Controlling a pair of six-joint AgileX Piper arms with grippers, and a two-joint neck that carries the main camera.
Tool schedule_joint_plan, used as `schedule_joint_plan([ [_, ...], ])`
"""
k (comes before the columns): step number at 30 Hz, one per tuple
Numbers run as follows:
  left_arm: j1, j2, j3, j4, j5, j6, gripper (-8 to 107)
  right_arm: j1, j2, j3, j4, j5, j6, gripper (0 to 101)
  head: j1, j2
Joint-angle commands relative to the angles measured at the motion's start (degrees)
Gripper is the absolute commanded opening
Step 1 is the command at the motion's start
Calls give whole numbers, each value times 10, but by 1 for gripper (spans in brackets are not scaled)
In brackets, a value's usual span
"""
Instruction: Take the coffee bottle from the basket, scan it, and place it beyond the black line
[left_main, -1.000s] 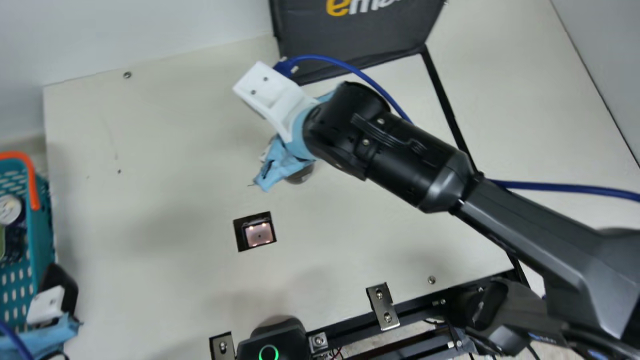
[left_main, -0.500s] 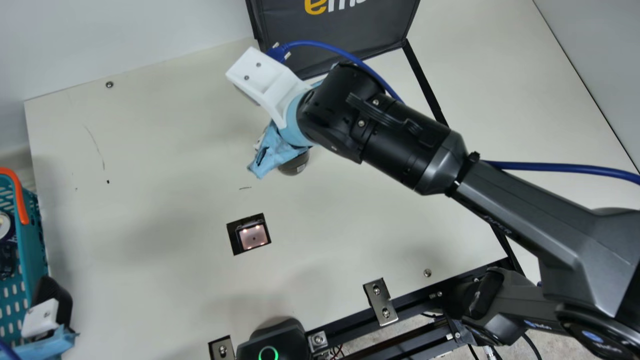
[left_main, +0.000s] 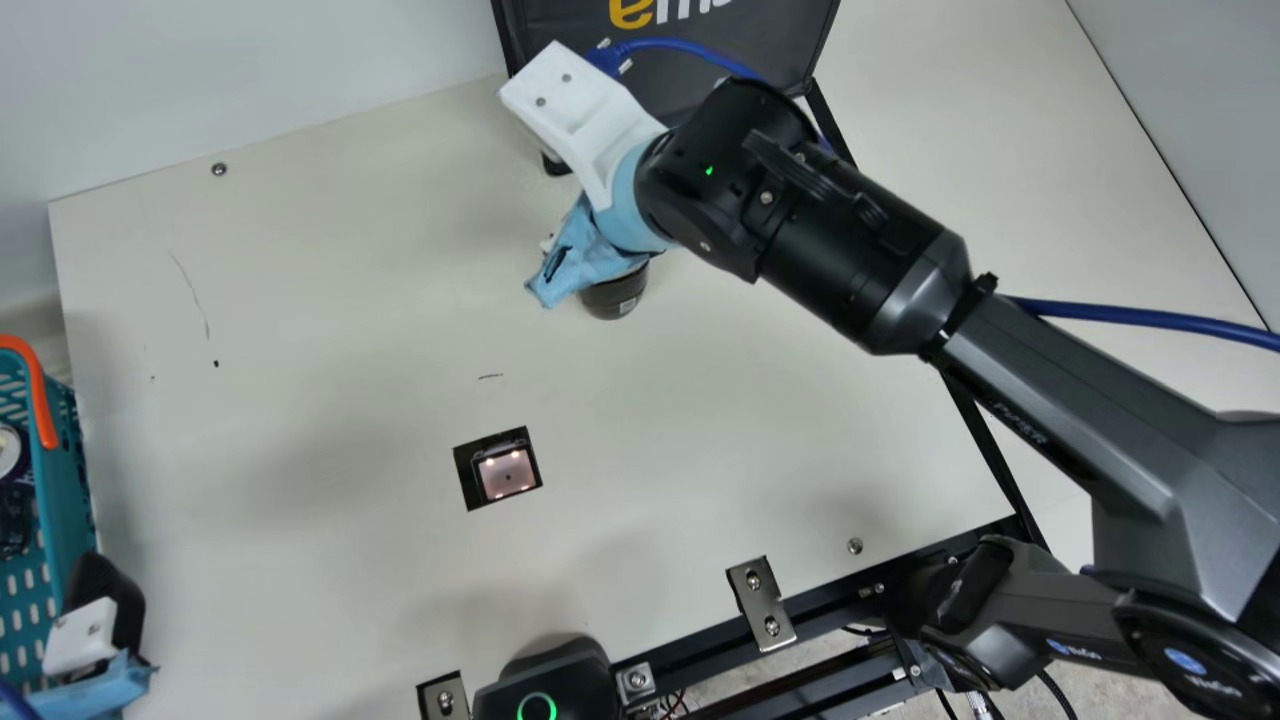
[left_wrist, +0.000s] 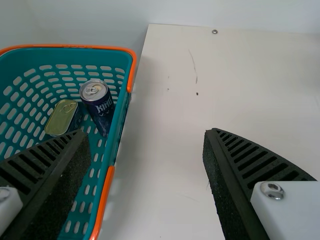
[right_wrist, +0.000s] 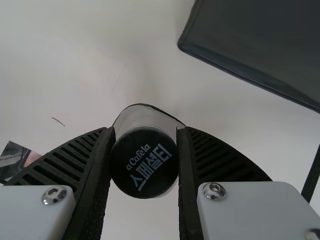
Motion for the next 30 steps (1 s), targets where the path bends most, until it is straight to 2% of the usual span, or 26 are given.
schedule_joint_plan([
  [1,0,0,0,0,0,0,90,-8,-1,2,0,1,-1,0,-15,-1],
  [30,0,0,0,0,0,0,90,-146,-23,28,19,-6,-29,0,-15,-1],
])
